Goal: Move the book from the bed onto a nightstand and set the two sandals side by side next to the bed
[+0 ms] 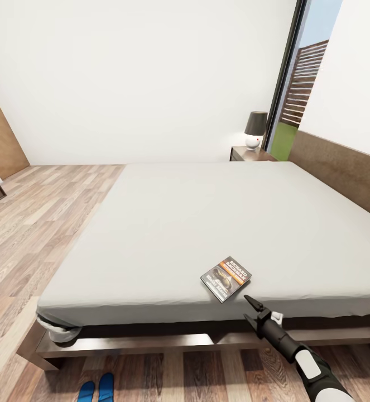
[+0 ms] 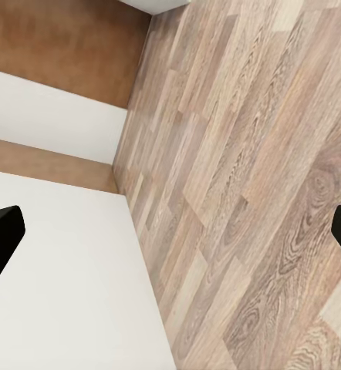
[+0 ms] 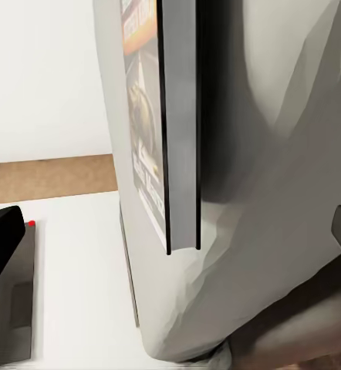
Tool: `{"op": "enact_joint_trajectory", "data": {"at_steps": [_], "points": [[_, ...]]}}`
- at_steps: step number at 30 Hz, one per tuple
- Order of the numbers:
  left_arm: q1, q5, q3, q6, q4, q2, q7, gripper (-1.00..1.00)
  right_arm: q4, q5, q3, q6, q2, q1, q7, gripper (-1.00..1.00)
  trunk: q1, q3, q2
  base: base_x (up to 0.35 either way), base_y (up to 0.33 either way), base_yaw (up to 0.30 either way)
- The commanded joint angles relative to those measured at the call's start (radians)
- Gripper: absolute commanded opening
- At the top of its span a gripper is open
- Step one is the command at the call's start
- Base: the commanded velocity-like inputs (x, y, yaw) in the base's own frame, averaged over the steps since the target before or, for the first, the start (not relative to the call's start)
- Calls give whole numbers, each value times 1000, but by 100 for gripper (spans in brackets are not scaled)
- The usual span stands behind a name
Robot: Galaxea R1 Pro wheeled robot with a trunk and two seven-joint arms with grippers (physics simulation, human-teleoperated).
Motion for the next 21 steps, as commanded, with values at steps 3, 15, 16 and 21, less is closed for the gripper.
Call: {"op": "enact_joint_trajectory", "data": {"at_steps": [3,15,16,21], "points": [[0,8,0,-2,-1,0,1,100,1,-4,4,6,0,-2,1,100,0,-1,0,0,0,0],[0,8,0,-2,-2,0,1,100,1,-6,16,6,0,-3,1,100,0,-1,0,0,0,0],[0,8,0,-4,-2,0,1,100,1,-6,17,6,0,-3,1,100,0,-1,0,0,0,0],[0,8,0,-8,0,0,1,100,1,-6,17,6,0,-3,1,100,0,-1,0,0,0,0]]}}
